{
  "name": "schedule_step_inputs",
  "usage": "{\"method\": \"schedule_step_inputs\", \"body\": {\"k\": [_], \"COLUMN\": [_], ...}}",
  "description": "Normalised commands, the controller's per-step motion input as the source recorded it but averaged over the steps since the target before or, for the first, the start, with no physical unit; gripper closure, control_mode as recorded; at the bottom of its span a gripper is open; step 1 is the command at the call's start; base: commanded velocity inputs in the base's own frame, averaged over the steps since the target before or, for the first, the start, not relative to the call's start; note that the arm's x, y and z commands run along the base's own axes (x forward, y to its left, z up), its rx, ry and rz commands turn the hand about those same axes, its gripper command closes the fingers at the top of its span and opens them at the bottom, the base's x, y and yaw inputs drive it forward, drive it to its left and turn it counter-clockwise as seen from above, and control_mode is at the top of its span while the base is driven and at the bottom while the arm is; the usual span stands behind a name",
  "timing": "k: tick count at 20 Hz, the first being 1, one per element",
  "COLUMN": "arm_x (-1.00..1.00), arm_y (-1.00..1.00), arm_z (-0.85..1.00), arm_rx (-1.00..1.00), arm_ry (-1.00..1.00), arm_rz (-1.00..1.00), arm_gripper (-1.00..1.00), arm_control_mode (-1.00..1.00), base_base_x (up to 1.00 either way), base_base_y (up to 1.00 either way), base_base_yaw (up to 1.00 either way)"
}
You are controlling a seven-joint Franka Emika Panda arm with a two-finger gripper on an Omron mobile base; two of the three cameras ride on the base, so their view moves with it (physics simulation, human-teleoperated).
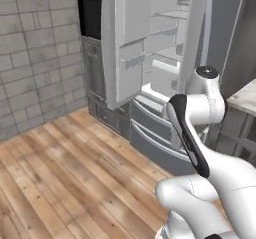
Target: Grab the lemon wedge and garlic from the fridge, place them in the blender, close the lid, and turn on the blender to create a marinade.
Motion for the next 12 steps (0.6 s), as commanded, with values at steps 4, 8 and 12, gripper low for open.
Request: {"method": "schedule_step_inputs", "body": {"k": [4,8,12], "arm_x": [0.00,0.00,0.00], "arm_y": [0.00,0.00,0.00], "arm_z": [0.00,0.00,0.00], "arm_rx": [0.00,0.00,0.00], "arm_ry": [0.00,0.00,0.00], "arm_rz": [0.00,0.00,0.00], "arm_gripper": [-1.00,-1.00,-1.00], "arm_control_mode": [1.00,1.00,1.00], "base_base_x": [0.94,0.74,0.55], "base_base_y": [1.00,0.93,0.77], "base_base_yaw": [-0.21,-0.41,-0.53]}}
